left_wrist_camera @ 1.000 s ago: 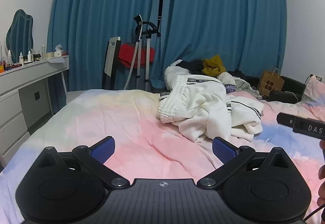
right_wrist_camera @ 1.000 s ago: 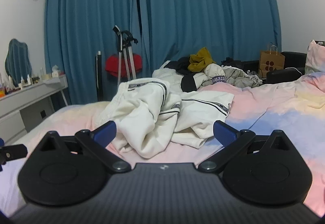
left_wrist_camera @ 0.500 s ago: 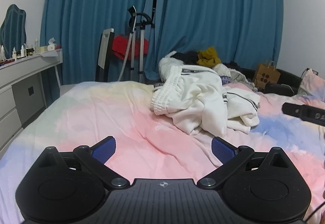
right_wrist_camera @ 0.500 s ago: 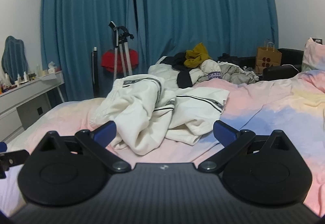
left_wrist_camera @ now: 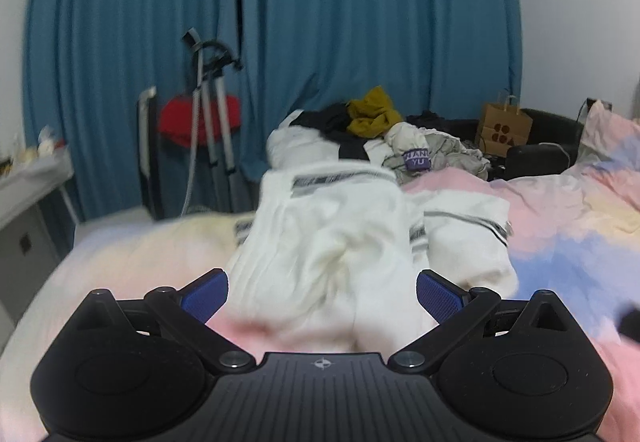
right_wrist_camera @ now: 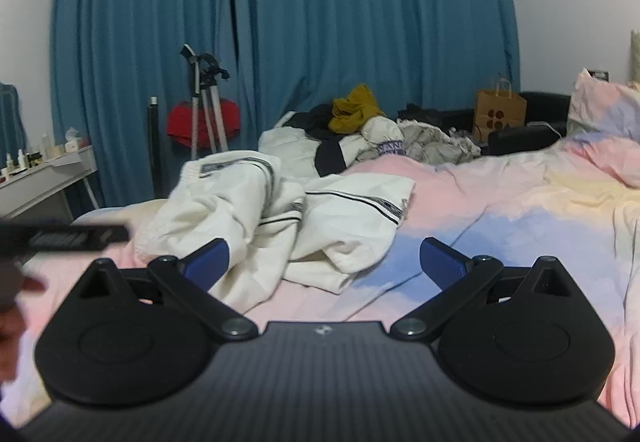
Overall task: Fold clothes
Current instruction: 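Grasp the NOT-SIMPLE waistband with the left tool and lift it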
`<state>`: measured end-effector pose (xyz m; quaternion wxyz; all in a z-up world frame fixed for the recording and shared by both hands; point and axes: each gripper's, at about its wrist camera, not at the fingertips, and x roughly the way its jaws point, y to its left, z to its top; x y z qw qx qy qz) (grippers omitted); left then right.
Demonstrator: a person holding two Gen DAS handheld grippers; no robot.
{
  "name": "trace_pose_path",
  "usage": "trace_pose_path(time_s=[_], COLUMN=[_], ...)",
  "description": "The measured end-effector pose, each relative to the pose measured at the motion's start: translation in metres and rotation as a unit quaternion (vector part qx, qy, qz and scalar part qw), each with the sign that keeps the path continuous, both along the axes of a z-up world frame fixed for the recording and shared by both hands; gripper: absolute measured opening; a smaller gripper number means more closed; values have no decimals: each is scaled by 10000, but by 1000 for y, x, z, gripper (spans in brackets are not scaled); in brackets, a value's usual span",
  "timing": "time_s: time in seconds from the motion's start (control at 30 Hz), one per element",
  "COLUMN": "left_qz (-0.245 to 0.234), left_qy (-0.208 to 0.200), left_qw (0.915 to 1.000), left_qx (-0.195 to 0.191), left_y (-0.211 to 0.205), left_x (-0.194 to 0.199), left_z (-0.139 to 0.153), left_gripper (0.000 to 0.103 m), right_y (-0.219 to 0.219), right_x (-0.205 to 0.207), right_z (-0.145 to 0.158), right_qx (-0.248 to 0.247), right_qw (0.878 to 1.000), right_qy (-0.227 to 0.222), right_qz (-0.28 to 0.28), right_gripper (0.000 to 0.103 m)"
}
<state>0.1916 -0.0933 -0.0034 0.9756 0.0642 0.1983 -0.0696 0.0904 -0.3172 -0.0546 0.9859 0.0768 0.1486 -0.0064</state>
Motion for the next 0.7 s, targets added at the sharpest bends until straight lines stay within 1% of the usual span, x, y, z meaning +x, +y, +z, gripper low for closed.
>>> trace_pose_path(time_s=[0.03,0.13,0.17,0.23,0.33,0.4,0.47,0.5,0.53,0.57,0.6,0.67,0.7], left_qz=[81,-102,-106,-22,60,201,396,438,475,452,425,426,446], left_qy=[-97,14,41,128,311,594,821,801,770,767,766,722,675], left_qw=[9999,9997,9996,9989,9967,9936,9907,9900,9895,9891,9887,9894,9902], left_qx=[107,209,247,451,752,944,1014,1071,1131,1174,1215,1188,1142], left_y=[-11,-40,-49,-69,-94,-104,-107,-108,-109,-111,-112,-112,-110], left_x=[16,63,77,108,147,171,191,196,202,204,207,202,198], left_z=[-1,-4,-6,-14,-30,-44,-56,-59,-62,-63,-63,-57,-52], left_gripper=[101,101,101,101,100,97,88,87,82,75,71,53,49], right_y=[-3,-9,-9,-7,-8,-12,-18,-20,-22,-23,-24,-24,-24], right_x=[3,12,15,21,33,39,47,50,53,56,58,60,61], right_z=[-2,-10,-12,-19,-29,-37,-46,-49,-51,-54,-56,-59,-60], right_qx=[75,324,344,200,156,242,322,354,385,416,440,436,432], right_qw=[10000,9993,9993,9996,9995,9991,9985,9982,9979,9975,9973,9974,9975], right_qy=[39,177,166,176,272,346,439,482,519,557,568,548,536], right_qz=[-19,-51,-45,-55,-25,-38,-66,-82,-99,-116,-125,-138,-144], right_gripper=[103,103,103,103,103,103,103,103,103,103,103,103,103])
